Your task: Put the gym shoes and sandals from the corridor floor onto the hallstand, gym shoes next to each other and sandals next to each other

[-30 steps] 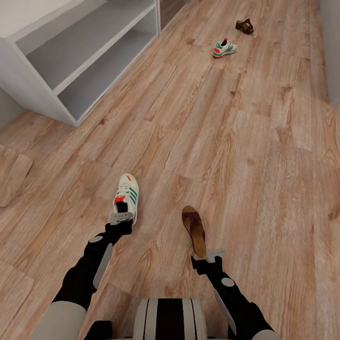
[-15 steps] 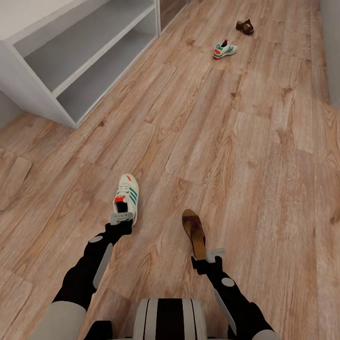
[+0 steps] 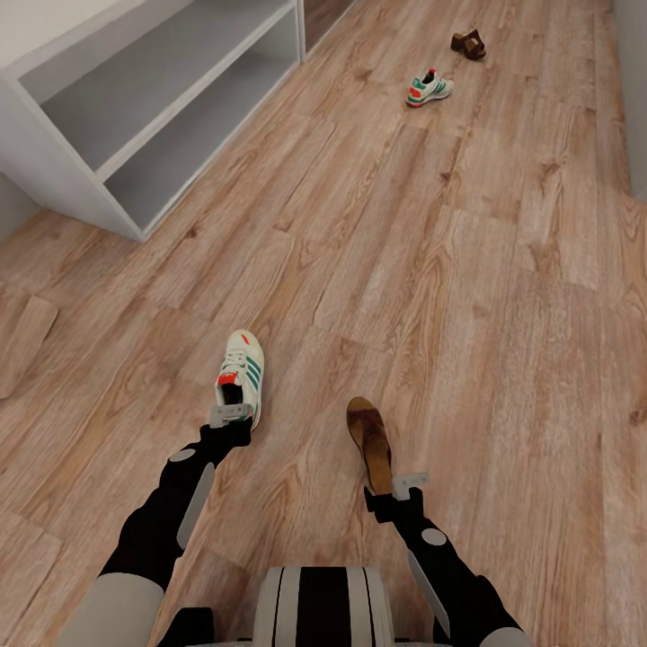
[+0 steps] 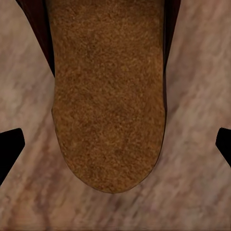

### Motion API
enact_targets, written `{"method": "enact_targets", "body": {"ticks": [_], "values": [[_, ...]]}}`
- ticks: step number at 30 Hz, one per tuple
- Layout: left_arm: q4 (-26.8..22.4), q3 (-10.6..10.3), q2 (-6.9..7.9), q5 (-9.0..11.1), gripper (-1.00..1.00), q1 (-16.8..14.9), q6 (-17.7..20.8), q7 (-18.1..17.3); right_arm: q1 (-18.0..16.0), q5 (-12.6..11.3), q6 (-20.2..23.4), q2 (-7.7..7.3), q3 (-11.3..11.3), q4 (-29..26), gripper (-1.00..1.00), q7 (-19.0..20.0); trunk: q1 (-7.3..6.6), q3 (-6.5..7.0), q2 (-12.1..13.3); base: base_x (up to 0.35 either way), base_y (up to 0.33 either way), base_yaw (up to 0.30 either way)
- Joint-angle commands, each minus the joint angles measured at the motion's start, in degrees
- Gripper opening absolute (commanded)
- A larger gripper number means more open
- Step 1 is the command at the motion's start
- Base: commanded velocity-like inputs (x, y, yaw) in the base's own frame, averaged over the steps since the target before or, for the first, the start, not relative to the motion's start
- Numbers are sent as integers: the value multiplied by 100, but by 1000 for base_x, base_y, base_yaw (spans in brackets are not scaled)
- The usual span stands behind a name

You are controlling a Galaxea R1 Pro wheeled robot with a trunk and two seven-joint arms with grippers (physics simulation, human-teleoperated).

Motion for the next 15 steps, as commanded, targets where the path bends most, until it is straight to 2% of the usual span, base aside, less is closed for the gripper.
{"method": "enact_targets", "body": {"ticks": [1,15], "values": [[-9,4,-1,60,-100,-1,32,0,0,-4,18,-1,8,-6,100,-8,-1,-11,-1,0,0,0],[-378,-5,-1,61,-100,8,24,0,0,-4,16,-1,8,-7,100,-8,-1,-27,-1,0,0,0]]}}
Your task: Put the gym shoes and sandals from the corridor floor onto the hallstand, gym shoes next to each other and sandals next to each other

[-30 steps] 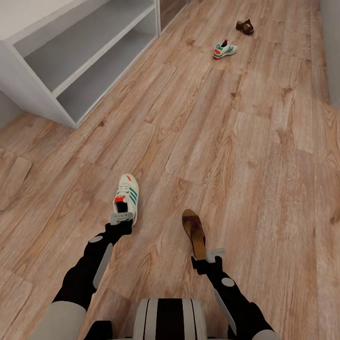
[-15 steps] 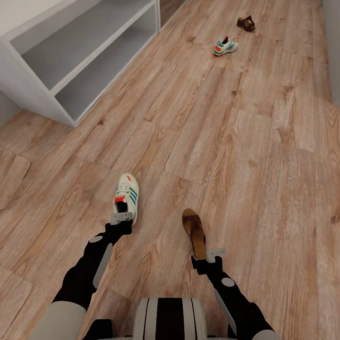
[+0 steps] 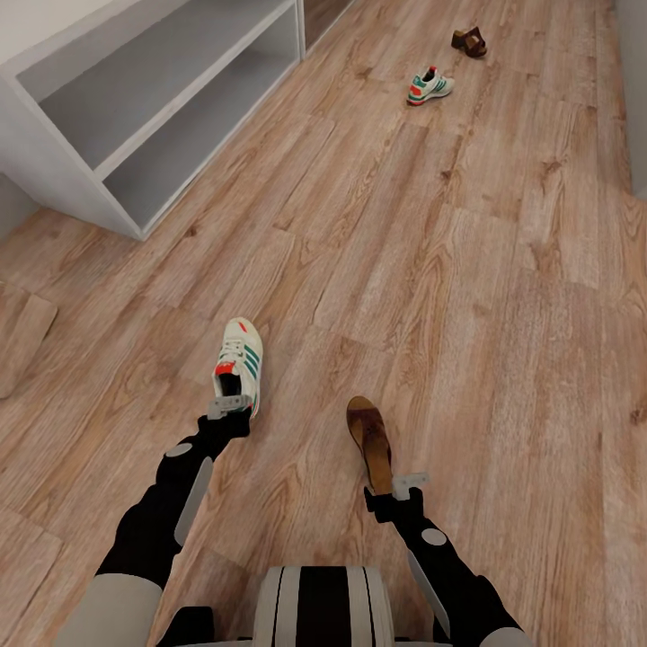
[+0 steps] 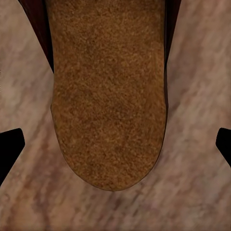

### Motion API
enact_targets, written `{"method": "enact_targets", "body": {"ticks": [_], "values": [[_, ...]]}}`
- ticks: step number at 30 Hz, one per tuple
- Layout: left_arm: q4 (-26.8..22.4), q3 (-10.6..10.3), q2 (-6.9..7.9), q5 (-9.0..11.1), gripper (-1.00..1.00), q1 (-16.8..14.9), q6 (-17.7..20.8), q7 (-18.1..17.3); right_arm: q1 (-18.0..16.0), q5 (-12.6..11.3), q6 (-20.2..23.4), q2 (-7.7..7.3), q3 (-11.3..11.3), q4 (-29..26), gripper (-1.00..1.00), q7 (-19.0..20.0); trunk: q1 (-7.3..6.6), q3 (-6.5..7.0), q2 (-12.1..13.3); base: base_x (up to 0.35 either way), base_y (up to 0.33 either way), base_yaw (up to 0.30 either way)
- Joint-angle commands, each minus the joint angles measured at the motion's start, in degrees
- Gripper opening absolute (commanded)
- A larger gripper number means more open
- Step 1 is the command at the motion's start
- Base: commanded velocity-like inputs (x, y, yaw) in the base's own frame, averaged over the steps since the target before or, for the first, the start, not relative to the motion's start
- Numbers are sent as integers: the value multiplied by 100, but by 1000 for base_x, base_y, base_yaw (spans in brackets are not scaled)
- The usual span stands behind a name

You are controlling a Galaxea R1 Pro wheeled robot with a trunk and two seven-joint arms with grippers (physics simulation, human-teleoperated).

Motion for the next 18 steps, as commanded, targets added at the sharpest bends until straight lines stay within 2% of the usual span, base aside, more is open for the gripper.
{"method": "enact_targets", "body": {"ticks": [1,3,7,10,18], "values": [[-84,6,-1,58,-100,-1,35,-2,0,-4,20,-1,8,-7,100,-8,-1,-3,-1,0,0,0],[-240,9,-1,58,-100,-1,37,-2,0,-4,20,-1,8,-7,100,-8,-1,-3,-1,0,0,0],[-559,5,-1,55,-100,-1,52,-2,0,-4,20,-1,8,-7,100,-8,10,-110,-6,0,0,0],[-598,4,-1,48,-100,-1,55,-2,0,-4,21,-1,8,-7,100,-8,12,-157,-8,0,0,0],[-632,-112,6,32,-100,-1,52,-2,0,-4,20,-1,8,-7,100,-8,12,-173,-8,0,0,0]]}}
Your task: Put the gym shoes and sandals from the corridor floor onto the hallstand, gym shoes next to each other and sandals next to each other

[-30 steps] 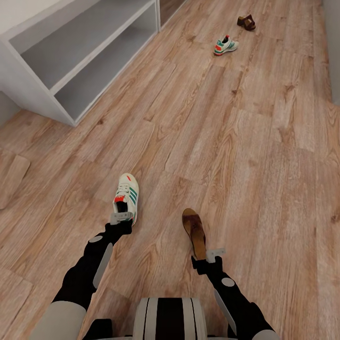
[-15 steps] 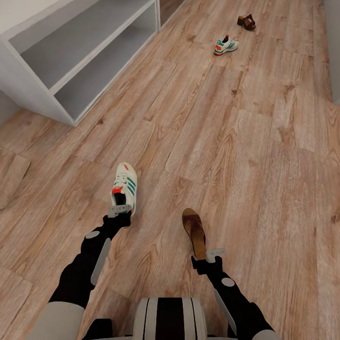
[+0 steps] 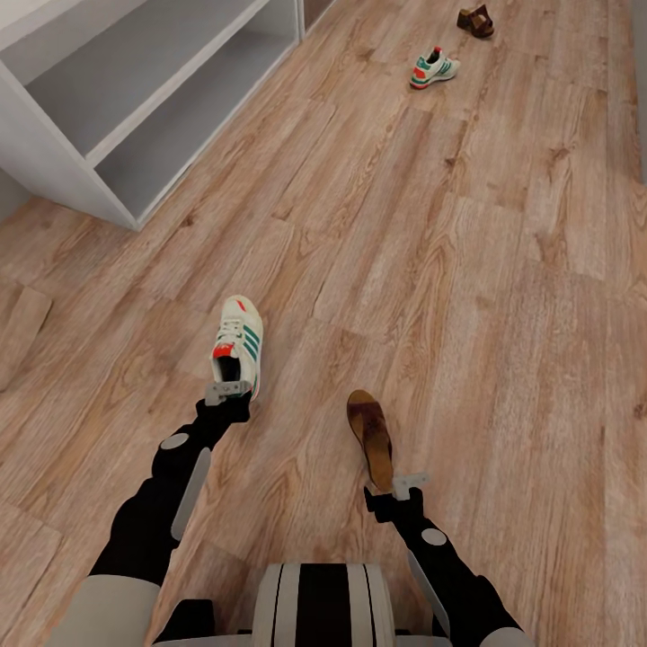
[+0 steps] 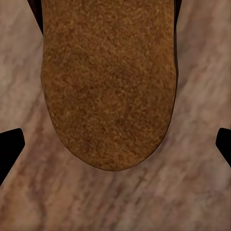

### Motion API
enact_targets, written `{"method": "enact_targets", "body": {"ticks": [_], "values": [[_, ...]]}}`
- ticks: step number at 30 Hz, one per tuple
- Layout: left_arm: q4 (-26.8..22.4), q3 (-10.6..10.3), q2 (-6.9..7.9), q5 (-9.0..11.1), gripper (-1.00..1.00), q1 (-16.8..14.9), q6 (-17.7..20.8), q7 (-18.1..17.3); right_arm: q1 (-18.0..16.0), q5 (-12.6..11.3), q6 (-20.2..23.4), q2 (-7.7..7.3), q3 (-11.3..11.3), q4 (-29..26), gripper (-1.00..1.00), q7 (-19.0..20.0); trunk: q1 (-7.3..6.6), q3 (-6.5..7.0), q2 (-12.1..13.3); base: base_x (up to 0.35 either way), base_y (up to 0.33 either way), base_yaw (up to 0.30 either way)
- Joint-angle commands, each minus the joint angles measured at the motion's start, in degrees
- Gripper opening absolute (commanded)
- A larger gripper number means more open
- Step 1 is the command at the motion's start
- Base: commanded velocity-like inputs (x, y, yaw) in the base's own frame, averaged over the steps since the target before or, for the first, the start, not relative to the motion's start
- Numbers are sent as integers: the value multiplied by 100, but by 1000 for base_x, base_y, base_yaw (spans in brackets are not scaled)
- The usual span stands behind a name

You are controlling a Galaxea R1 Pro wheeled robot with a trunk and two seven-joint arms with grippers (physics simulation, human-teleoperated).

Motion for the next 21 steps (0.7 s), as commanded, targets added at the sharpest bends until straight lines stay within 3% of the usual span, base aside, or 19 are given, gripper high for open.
{"method": "enact_targets", "body": {"ticks": [1,8,14,21], "values": [[-10,-1,-1,58,-100,-1,32,-3,0,-4,18,-1,8,-7,100,-8,-1,-3,-1,0,0,0],[-12,-15,1,51,-100,-1,31,-3,0,-4,20,-1,8,-7,100,-8,10,-109,-6,0,0,0],[-90,-20,1,49,-100,-1,34,-1,0,-4,21,-4,2,-10,100,-8,10,-120,-6,7,0,0],[-205,-26,1,48,-100,-1,37,2,0,-4,19,-10,-1,-7,100,-8,10,-121,-6,143,0,0]]}}
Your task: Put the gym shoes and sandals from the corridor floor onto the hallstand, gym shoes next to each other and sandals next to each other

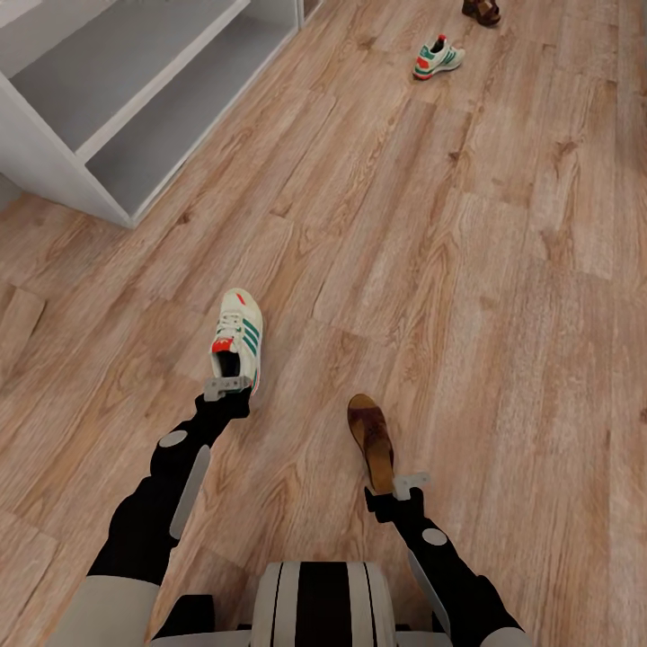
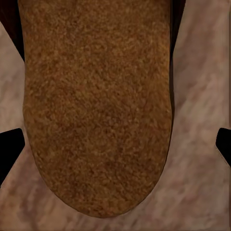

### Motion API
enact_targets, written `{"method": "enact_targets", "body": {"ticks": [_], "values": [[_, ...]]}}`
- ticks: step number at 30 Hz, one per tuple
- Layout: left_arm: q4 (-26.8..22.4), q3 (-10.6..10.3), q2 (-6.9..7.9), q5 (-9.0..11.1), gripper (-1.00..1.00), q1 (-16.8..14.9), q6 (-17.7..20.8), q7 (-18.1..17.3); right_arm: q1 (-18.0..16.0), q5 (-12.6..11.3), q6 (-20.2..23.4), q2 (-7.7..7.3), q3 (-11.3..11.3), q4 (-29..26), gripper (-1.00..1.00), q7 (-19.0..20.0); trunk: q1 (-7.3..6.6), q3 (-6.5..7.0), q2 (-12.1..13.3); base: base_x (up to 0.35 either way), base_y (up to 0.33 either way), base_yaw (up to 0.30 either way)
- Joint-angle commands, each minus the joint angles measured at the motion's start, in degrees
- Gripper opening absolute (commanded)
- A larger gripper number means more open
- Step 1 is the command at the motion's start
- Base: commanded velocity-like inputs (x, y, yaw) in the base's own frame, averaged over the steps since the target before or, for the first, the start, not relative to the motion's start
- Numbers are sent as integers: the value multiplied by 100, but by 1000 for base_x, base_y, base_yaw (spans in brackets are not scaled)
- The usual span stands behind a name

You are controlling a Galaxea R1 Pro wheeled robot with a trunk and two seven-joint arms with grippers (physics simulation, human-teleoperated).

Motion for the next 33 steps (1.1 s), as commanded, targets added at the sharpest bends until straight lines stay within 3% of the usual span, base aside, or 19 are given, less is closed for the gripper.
{"method": "enact_targets", "body": {"ticks": [1,8,9,25,28,33], "values": [[-12,3,-1,58,-100,-1,32,-2,0,-4,20,-1,8,-7,100,-8,0,-3,-1,46,0,0],[-21,1,-1,58,-100,-1,32,-4,0,-4,21,-2,7,-7,100,-8,0,-3,-1,12,0,0],[-21,-4,-1,58,-100,-1,32,-3,0,-4,21,-2,7,-7,-100,-8,0,-3,-1,0,0,0],[-21,-6,-1,58,-100,-1,45,1,0,-4,17,-2,8,-6,-100,-8,0,-3,-1,0,0,0],[-18,-8,-1,63,-100,-1,323,-4,0,-4,16,-2,8,-9,-100,-8,0,-3,-1,0,0,0],[-9,-7,-1,78,-100,10,461,-7,0,-4,18,-2,14,-7,-100,-5,0,-3,-1,0,0,0]]}}
